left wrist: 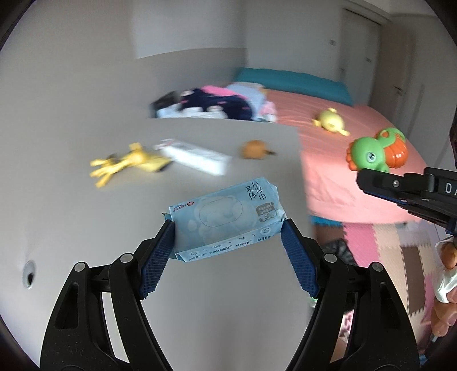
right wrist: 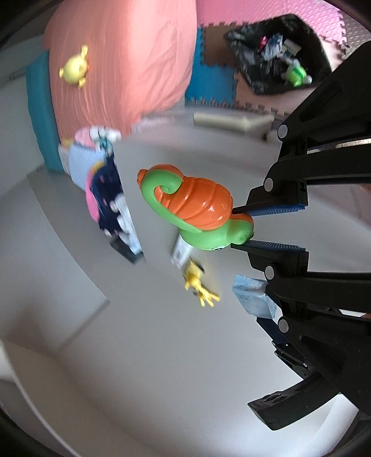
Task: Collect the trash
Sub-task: 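Carry the wipes pack and snail toy to the trash bag and open both tools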
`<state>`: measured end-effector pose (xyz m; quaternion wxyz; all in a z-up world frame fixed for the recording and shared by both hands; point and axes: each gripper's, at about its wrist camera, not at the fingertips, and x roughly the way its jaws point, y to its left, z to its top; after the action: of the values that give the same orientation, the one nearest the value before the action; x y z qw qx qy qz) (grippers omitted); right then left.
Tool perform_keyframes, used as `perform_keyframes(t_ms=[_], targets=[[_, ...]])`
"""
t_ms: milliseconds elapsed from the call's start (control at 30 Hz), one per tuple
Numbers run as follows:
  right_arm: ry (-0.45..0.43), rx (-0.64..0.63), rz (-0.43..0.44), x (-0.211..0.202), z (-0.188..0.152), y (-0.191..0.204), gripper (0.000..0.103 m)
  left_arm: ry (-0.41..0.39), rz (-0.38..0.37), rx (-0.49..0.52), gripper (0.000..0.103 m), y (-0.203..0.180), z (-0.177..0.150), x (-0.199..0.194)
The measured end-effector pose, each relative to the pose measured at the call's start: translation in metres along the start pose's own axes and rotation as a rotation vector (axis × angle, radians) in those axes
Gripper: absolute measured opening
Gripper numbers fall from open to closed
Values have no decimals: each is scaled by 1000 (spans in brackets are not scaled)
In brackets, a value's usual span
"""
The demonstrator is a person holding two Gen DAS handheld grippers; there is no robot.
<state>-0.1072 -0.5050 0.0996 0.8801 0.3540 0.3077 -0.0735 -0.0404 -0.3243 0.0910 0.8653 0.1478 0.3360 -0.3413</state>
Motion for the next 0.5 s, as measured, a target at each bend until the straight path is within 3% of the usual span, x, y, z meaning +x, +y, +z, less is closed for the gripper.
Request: perform_keyframes(t_ms=[267, 500], targets=[[-65, 91, -116, -76, -4, -90, 18, 30, -143, 161, 74, -130, -3, 13], [-52, 186, -190, -101, -8, -160, 18, 109, -229, 260, 74, -214, -18, 42]])
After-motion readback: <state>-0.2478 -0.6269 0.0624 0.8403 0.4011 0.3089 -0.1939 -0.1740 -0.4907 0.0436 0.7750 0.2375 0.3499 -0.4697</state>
